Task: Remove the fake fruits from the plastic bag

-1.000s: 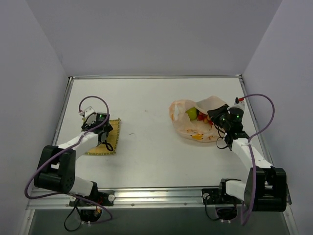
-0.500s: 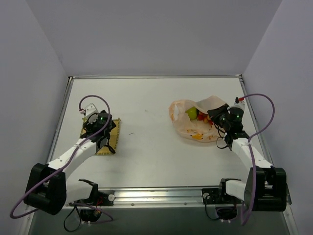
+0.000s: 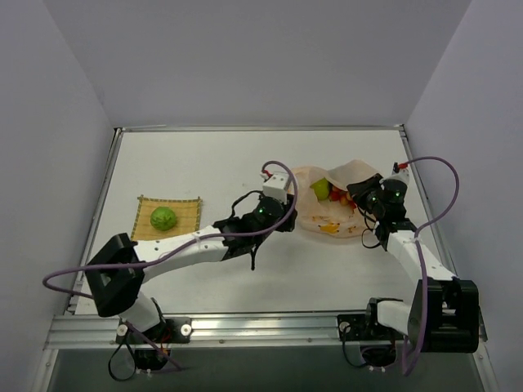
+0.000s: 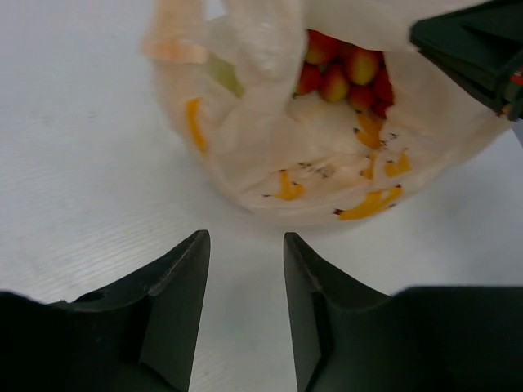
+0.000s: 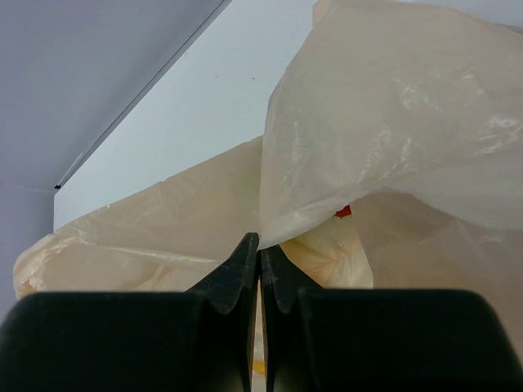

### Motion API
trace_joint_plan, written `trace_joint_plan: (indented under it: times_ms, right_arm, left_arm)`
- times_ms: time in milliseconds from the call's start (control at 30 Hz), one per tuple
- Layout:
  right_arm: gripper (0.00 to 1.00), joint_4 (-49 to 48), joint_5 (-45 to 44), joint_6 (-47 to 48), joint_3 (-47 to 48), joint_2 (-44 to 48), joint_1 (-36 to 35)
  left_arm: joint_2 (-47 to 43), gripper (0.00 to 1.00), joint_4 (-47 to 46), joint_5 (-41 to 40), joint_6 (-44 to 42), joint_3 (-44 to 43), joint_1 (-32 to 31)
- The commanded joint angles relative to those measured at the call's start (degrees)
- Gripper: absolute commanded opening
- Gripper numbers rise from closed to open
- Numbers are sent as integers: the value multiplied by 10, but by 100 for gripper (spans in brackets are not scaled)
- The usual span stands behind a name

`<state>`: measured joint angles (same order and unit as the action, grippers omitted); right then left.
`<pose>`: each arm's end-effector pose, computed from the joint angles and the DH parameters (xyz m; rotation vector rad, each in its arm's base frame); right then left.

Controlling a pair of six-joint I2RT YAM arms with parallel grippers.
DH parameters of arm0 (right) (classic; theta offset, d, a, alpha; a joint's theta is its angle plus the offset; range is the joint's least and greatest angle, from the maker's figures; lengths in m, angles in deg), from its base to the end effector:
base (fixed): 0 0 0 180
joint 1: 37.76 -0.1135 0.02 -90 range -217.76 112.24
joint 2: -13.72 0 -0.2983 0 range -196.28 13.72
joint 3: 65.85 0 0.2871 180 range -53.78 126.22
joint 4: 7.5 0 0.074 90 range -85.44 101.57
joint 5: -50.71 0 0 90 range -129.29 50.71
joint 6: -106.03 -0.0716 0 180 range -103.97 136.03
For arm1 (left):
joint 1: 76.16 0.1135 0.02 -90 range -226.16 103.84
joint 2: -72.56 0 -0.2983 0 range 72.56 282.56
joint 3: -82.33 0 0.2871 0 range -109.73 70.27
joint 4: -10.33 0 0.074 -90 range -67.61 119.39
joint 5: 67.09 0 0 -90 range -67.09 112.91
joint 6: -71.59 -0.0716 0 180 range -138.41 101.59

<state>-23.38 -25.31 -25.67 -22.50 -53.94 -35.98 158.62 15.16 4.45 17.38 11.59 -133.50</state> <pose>0.3106 0.0077 0.2502 0.4785 1.7020 0.7204 0.2401 -0.3326 0.2864 0.1488 1.9780 -0.7791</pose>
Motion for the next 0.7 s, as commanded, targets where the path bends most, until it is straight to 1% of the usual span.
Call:
trace_joint_plan:
  times_ms: [0, 67, 133, 200, 233, 267, 300, 333, 400, 433, 567, 600, 667]
  right_arm:
    - [0, -5, -3, 5, 25, 2, -2]
    - [0, -11, 0, -1, 29, -6, -1]
    - [0, -12, 8, -5, 33, -14, 1]
    - [0, -22, 11, -13, 37, -24, 1]
    - [0, -25, 13, -16, 38, -27, 2]
    - [0, -28, 15, -18, 40, -34, 2]
    - [0, -30, 15, -21, 44, -37, 2]
    - [0, -32, 17, -23, 47, -41, 2]
    - [0, -33, 18, -24, 51, -45, 2]
    - [0, -33, 18, -24, 53, -45, 2]
    - [0, -28, 18, -22, 58, -47, 2]
    - [0, -28, 19, -21, 59, -48, 2]
    - [0, -26, 21, -19, 60, -47, 2]
  left_arm:
    - [59, 37, -50, 56, -74, -90, -22]
    - [95, 34, -46, 87, -90, -128, -24]
    - [147, 31, -33, 100, -99, -190, -24]
    - [201, 28, -3, 102, -102, -236, -24]
    - [215, 27, 1, 103, -106, -272, -24]
    - [230, 27, 7, 99, -107, -288, -25]
    - [260, 27, 13, 88, -110, -303, -25]
    - [274, 27, 20, 76, -115, -337, -24]
    - [313, 27, 35, 33, -123, -366, -23]
    - [326, 27, 38, 21, -131, -393, -22]
    - [375, 28, 38, -28, -134, -447, -22]
    - [391, 32, 31, -43, -136, -453, -22]
    - [420, 36, 28, -61, -142, -482, -22]
